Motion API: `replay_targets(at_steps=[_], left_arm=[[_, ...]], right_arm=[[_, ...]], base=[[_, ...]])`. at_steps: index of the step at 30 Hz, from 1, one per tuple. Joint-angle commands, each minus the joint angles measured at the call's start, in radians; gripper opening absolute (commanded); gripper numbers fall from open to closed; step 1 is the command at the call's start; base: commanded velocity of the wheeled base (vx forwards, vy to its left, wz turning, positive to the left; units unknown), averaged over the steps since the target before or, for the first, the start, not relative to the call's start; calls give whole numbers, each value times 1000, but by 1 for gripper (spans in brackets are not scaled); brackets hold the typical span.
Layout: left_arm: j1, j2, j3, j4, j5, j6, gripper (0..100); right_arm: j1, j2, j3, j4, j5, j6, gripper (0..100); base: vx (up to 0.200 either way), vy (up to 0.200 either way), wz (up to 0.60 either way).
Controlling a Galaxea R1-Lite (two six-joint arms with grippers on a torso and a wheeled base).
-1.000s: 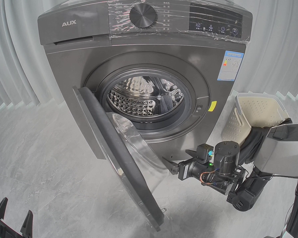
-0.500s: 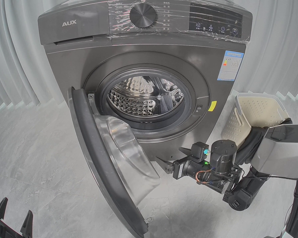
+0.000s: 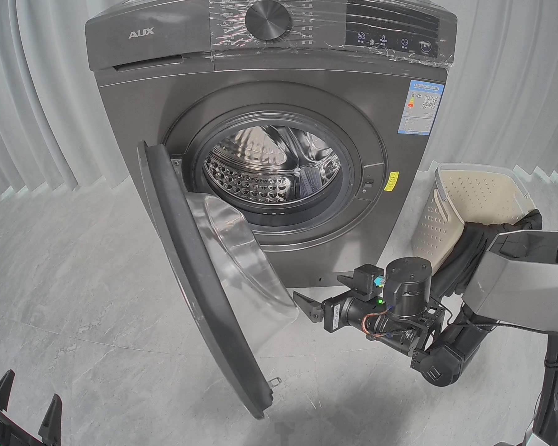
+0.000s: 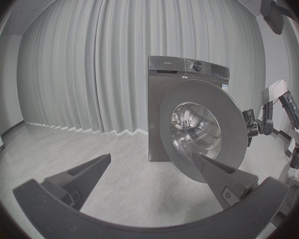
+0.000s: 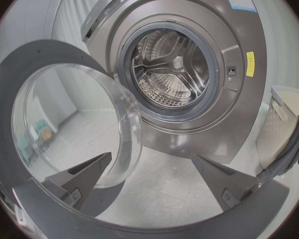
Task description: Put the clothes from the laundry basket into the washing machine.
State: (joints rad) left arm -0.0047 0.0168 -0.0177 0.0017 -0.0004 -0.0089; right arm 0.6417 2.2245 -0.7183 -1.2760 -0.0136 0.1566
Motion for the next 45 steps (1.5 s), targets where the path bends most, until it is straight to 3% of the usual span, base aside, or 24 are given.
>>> replay_targets(at_steps=[1,7,16,23,37,39,43,45], left_arm=[[0,-17,16,0,0,0,100],[0,-17,16,0,0,0,100],[0,-15,16,0,-1,-3,100],[0,-17,16,0,-1,-2,100],[0,-15,16,0,-1,-2,100],[0,-15,16,0,-1,-2,100],[0,-15,16,0,-1,-2,100],[0,-17,16,0,0,0,100]], right_arm=[[30,23,2,-17,4,-32,100],[87,15,-6,-36,11,-23,100],[73,30,-92,-8,12,-22,100],[41,113,-217,113,30,-23,100],[154,170,-360,204,44,-20,100],[174,187,-391,191,46,-11,100],[202,178,-400,190,46,55,100],[202,175,-400,188,44,58,100]], base=[[0,0,0],[0,0,0],[-44,0,0],[-200,0,0],[0,0,0],[0,0,0],[0,0,0],[0,0,0]])
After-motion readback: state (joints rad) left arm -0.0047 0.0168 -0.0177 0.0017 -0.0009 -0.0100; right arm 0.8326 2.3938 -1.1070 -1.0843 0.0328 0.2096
